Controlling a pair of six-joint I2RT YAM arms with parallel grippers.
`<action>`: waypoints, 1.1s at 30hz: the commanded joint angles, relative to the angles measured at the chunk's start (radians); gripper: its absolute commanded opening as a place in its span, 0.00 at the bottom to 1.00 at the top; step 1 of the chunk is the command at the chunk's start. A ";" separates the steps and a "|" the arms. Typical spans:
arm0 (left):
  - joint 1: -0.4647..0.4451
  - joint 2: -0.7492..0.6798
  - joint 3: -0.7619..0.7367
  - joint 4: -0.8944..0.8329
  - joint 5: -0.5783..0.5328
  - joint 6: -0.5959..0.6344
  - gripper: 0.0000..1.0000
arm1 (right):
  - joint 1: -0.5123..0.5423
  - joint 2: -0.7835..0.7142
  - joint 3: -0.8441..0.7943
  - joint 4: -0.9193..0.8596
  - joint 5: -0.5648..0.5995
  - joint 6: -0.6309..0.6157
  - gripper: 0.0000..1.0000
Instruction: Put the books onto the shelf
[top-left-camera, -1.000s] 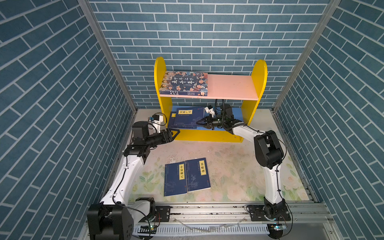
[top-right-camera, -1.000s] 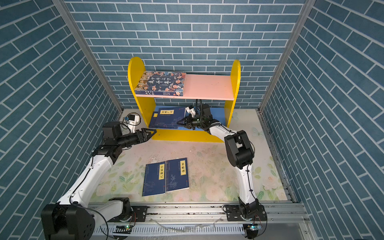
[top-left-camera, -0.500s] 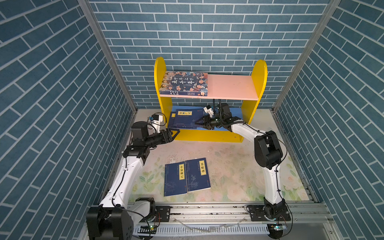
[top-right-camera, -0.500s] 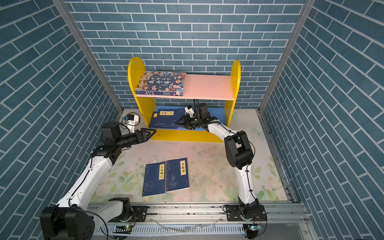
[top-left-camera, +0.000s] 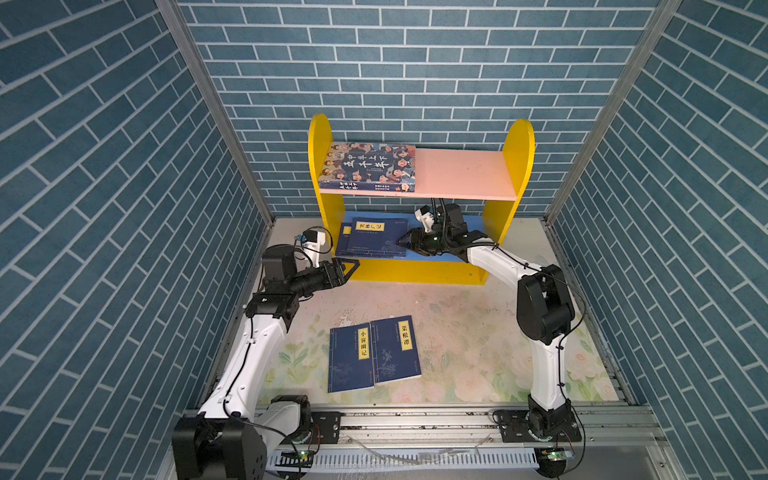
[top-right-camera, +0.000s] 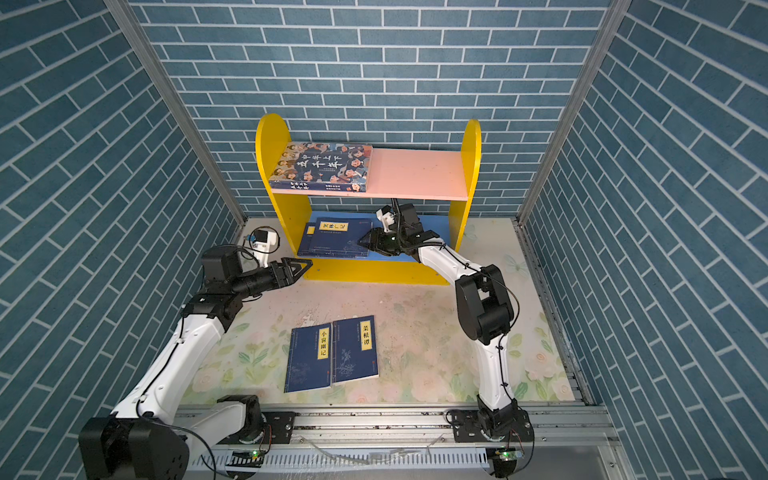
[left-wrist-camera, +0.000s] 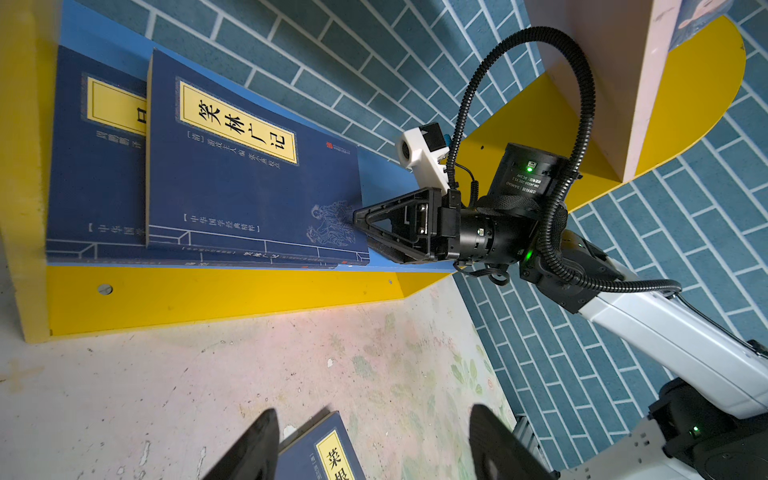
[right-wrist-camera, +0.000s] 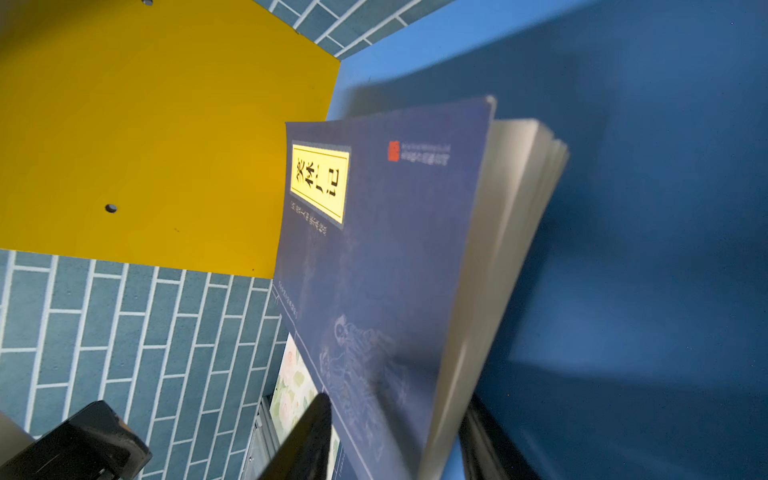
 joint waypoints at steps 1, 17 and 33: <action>0.007 -0.019 -0.018 0.021 0.000 0.007 0.74 | -0.014 -0.013 -0.033 -0.022 0.078 -0.027 0.51; 0.011 -0.019 -0.020 0.019 -0.015 0.011 0.74 | -0.016 0.032 0.011 0.000 0.046 -0.007 0.23; 0.013 -0.016 -0.008 -0.020 -0.067 0.044 0.74 | 0.001 0.031 0.016 0.043 0.014 0.049 0.12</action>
